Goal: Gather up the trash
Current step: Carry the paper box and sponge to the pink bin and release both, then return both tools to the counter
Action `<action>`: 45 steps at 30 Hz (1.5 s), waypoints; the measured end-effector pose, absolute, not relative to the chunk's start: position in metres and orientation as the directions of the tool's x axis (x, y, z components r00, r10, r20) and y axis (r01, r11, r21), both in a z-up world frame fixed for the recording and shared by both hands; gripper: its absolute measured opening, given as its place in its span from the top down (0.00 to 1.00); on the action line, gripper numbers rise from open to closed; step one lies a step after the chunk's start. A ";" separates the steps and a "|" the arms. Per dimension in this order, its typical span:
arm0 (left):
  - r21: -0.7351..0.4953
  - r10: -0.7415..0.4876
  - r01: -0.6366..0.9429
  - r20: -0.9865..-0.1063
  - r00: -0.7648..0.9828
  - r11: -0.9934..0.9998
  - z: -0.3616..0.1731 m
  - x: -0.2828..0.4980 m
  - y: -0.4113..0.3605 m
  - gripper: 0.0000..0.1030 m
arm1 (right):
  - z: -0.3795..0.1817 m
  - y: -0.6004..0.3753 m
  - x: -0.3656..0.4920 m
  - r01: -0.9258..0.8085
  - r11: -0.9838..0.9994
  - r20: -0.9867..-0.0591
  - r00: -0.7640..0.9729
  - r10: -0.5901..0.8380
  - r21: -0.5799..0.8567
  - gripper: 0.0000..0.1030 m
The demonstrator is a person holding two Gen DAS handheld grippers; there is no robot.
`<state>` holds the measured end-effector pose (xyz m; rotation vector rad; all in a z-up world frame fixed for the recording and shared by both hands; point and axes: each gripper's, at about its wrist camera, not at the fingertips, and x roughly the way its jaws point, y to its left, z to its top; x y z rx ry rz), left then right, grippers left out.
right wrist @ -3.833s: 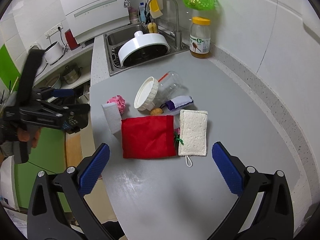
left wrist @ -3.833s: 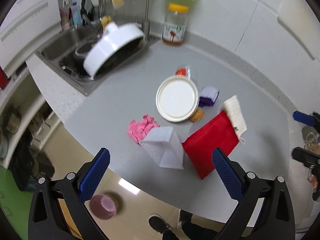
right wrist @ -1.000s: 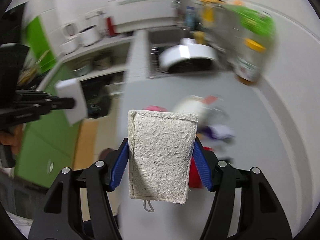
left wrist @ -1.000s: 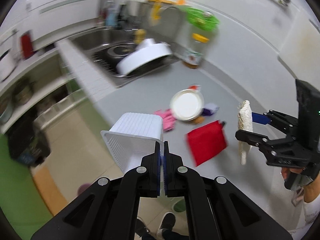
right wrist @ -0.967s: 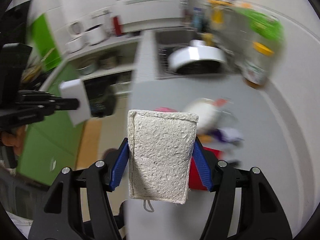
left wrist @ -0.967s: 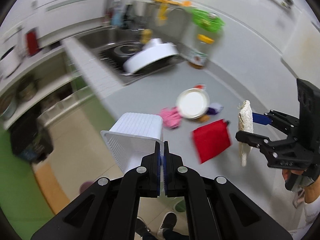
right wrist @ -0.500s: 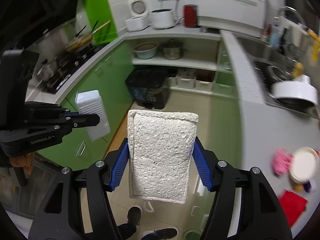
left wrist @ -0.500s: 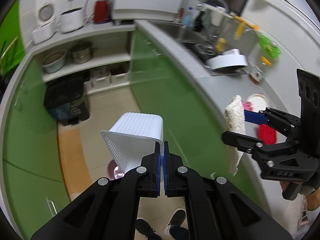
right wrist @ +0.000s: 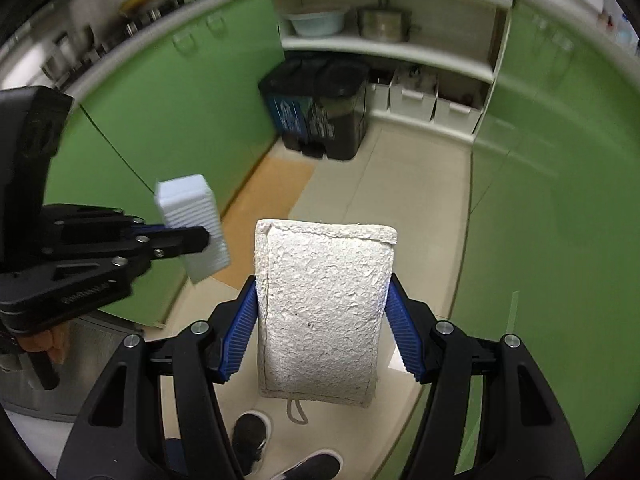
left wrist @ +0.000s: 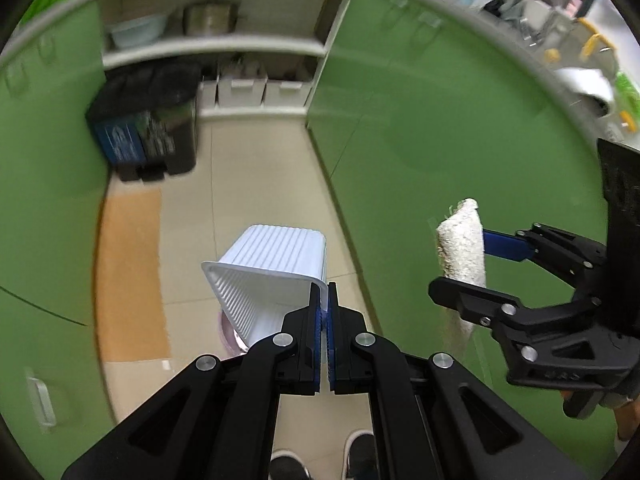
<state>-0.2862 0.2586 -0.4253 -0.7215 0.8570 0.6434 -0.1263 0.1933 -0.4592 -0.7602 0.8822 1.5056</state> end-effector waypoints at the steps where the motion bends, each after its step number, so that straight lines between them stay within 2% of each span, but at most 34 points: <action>1: -0.299 0.206 -0.750 -0.843 0.497 0.590 -0.451 -0.284 0.263 0.98 | -0.482 0.198 -0.125 -0.993 -0.044 -0.859 -0.113 0.499 0.105 0.40; 6: -0.304 0.202 -0.779 -0.855 0.477 0.549 -0.566 -0.281 0.280 0.96 | -0.593 0.214 -0.121 -0.993 -0.064 -0.870 -0.121 0.478 0.103 0.40; 7: -0.309 0.198 -0.784 -0.858 0.474 0.539 -0.582 -0.281 0.282 0.90 | -0.604 0.216 -0.121 -0.992 -0.067 -0.872 -0.123 0.474 0.104 0.40; 9: -0.305 0.196 -0.795 -0.865 0.462 0.525 -0.612 -0.280 0.288 0.45 | -0.634 0.220 -0.120 -0.991 -0.073 -0.874 -0.135 0.467 0.114 0.40; 10: -0.311 0.206 -0.799 -0.860 0.467 0.515 -0.624 -0.282 0.290 0.15 | -0.645 0.222 -0.121 -0.991 -0.077 -0.875 -0.136 0.465 0.114 0.40; 11: -0.314 0.214 -0.802 -0.856 0.470 0.508 -0.631 -0.284 0.293 0.11 | -0.658 0.225 -0.122 -0.990 -0.080 -0.876 -0.140 0.462 0.115 0.40; 14: -0.304 0.237 -0.821 -0.857 0.457 0.483 -0.648 -0.292 0.301 0.07 | -0.683 0.235 -0.128 -0.987 -0.096 -0.877 -0.157 0.454 0.127 0.40; 22: -0.277 0.336 -0.865 -0.837 0.431 0.419 -0.654 -0.328 0.311 0.07 | -0.723 0.259 -0.155 -0.981 -0.132 -0.875 -0.186 0.447 0.141 0.38; 23: -0.276 0.343 -0.866 -0.835 0.431 0.416 -0.655 -0.332 0.312 0.07 | -0.726 0.260 -0.156 -0.981 -0.131 -0.877 -0.184 0.445 0.140 0.33; 24: -0.277 0.348 -0.869 -0.833 0.430 0.411 -0.656 -0.335 0.314 0.06 | -0.728 0.261 -0.158 -0.982 -0.126 -0.874 -0.184 0.450 0.142 0.14; 25: -0.276 0.356 -0.872 -0.831 0.428 0.403 -0.654 -0.339 0.313 0.06 | -0.728 0.259 -0.158 -0.981 -0.126 -0.869 -0.190 0.456 0.148 0.05; 31: -0.280 0.356 -0.873 -0.830 0.429 0.398 -0.635 -0.345 0.306 0.06 | -0.713 0.247 -0.155 -0.987 -0.080 -0.884 -0.162 0.437 0.142 0.04; 34: -0.291 0.330 -0.866 -0.837 0.436 0.407 -0.612 -0.342 0.298 0.06 | -0.680 0.230 -0.151 -0.989 -0.050 -0.889 -0.150 0.433 0.142 0.04; 37: -0.304 0.307 -0.857 -0.840 0.447 0.416 -0.560 -0.340 0.284 0.06 | -0.628 0.209 -0.149 -0.989 -0.021 -0.893 -0.139 0.428 0.144 0.04; 40: -0.313 0.298 -0.850 -0.838 0.458 0.424 -0.498 -0.340 0.269 0.06 | -0.559 0.182 -0.145 -0.987 0.012 -0.893 -0.141 0.428 0.161 0.04; 45: -0.295 0.284 -0.832 -0.842 0.459 0.471 -0.356 -0.334 0.234 0.06 | -0.402 0.125 -0.129 -0.982 0.076 -0.878 -0.118 0.464 0.172 0.04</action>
